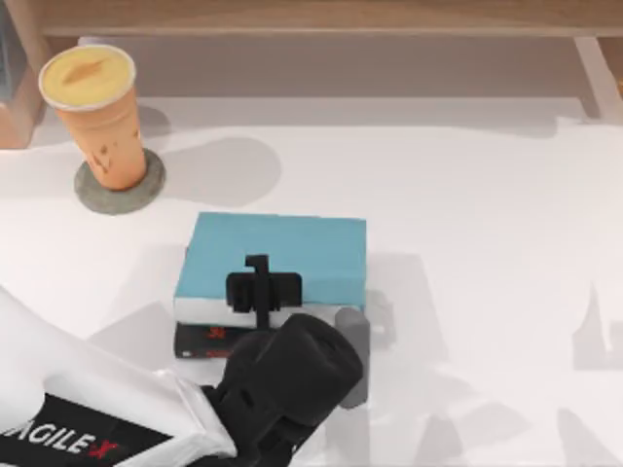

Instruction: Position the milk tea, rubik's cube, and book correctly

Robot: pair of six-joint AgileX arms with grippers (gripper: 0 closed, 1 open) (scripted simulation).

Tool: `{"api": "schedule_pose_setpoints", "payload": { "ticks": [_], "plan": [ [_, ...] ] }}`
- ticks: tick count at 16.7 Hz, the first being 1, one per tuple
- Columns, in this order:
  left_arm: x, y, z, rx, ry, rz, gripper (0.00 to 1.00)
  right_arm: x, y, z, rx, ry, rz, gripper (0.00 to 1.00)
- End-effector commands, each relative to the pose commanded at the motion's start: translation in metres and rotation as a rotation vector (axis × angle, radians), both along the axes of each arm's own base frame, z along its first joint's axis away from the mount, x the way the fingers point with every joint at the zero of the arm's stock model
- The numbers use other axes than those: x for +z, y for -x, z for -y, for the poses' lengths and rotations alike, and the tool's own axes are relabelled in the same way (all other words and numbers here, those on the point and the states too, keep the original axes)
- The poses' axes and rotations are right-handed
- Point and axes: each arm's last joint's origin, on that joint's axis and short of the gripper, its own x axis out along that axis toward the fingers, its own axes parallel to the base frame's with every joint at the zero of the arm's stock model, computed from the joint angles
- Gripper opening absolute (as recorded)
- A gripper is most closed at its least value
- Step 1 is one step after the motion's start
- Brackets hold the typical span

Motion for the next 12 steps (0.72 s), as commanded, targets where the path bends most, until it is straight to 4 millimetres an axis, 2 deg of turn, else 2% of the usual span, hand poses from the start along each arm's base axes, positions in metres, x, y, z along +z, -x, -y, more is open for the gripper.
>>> {"api": "schedule_pose_setpoints", "payload": {
  "ticks": [6, 12],
  "plan": [
    [0.0, 0.0, 0.0, 0.0, 0.0, 0.0, 0.98, 0.0, 0.0, 0.0, 0.0, 0.0, 0.0, 1.0],
    [0.0, 0.0, 0.0, 0.0, 0.0, 0.0, 1.0, 0.0, 0.0, 0.0, 0.0, 0.0, 0.0, 1.0]
  ]
}}
